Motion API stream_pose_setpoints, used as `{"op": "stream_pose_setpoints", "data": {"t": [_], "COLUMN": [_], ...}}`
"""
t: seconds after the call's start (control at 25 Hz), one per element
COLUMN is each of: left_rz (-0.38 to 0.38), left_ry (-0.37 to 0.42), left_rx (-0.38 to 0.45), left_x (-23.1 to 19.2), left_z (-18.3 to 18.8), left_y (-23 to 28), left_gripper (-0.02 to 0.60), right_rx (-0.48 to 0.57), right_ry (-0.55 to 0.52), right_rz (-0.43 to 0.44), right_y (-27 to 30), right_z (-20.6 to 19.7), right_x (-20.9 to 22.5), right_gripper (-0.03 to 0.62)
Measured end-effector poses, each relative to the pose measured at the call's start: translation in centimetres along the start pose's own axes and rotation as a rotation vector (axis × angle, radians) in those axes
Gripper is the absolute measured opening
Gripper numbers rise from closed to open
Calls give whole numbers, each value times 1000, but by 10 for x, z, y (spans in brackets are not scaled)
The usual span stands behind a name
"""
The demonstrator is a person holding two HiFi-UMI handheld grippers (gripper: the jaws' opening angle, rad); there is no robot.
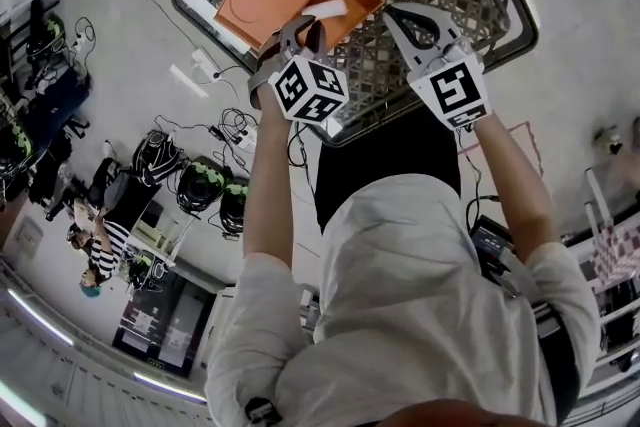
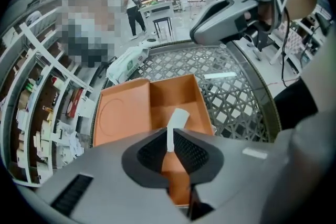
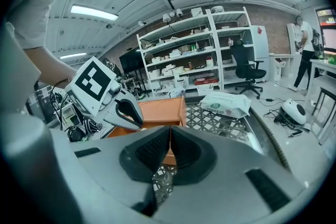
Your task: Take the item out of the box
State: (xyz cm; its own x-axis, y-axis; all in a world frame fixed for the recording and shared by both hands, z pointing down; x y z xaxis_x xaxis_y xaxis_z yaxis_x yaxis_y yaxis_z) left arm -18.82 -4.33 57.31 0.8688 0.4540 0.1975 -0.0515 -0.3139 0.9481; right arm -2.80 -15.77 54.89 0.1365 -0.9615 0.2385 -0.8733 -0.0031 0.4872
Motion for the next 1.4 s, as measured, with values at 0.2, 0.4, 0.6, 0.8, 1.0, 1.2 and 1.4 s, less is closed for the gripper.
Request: {"op": "stream_pose_setpoints", "data": {"t": [0.2,0.4,0.6,0.8,1.0,1.2,1.4], "left_rz": [-20,-39,-42,-38,-41,-40,-32], "left_ry": [83,142,183,211,232,246,258], "left_rx": [-44,-92,-119,-146,-169,-201,-225], "left_x": [2,10,9,11,12,14,13], "left_z": [3,4,7,8,11,14,20], "left_y": [12,24,33,40,47,54,57], "left_gripper": [48,88,106,107,107,114,115], "right_rx": [-6,-3,-1,-6,-5,-14,-22], "right_ry": [13,34,47,56,63,63,75], "right_rz": [-19,-44,-54,-56,-63,-72,-91], "right_y": [-4,-11,-14,-18,-22,-29,-41], "right_z": [-4,-14,-17,-24,-27,-28,-30], "right_x": [7,11,15,14,16,21,30], "right_gripper": [5,5,5,5,5,5,5]}}
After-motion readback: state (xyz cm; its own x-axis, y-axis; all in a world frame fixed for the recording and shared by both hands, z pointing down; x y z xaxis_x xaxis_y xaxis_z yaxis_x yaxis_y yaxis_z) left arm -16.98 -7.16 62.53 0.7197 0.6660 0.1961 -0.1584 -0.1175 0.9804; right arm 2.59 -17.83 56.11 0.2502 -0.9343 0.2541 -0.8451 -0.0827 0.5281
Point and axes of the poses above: the fingertips, and each gripper's own axes: y forward along the fingers, x to its right, z out of its top, the point moved 10 cm from there along -y, backward along the fingers, and after that the axes turned 2 degrees about y, right-handed, at the moved point
